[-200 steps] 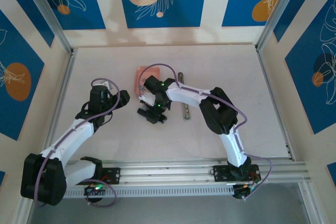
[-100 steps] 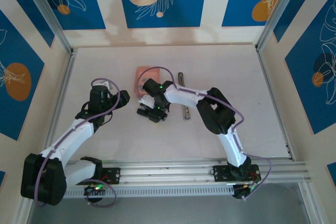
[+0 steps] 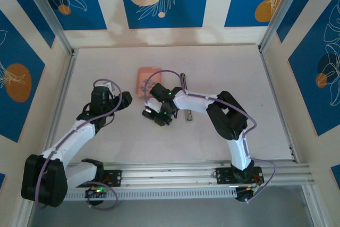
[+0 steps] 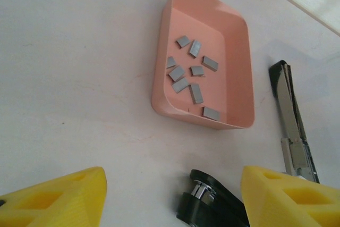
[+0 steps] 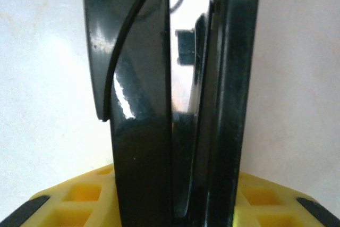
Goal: Load the staples into the stapler
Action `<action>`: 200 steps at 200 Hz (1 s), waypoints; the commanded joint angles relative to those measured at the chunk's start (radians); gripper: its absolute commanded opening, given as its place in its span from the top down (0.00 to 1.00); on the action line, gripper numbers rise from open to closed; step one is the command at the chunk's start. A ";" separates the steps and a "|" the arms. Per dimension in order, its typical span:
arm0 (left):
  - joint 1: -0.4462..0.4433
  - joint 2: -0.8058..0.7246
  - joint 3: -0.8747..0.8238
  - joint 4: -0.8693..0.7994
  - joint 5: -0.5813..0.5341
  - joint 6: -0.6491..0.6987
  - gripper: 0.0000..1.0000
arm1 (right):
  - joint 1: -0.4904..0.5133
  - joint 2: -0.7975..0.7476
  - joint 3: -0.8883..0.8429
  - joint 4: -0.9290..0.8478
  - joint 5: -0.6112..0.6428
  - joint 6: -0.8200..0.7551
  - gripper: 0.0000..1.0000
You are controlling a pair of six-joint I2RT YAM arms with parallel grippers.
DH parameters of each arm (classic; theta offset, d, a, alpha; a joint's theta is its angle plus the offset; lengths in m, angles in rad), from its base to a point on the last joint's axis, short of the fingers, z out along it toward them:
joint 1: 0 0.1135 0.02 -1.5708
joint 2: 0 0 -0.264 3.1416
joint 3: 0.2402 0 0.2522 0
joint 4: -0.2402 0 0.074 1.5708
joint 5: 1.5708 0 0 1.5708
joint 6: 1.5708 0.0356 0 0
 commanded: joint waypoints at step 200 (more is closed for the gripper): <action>-0.010 0.206 0.052 0.617 0.551 0.015 0.38 | 0.029 -0.351 -0.468 1.109 0.093 0.549 0.74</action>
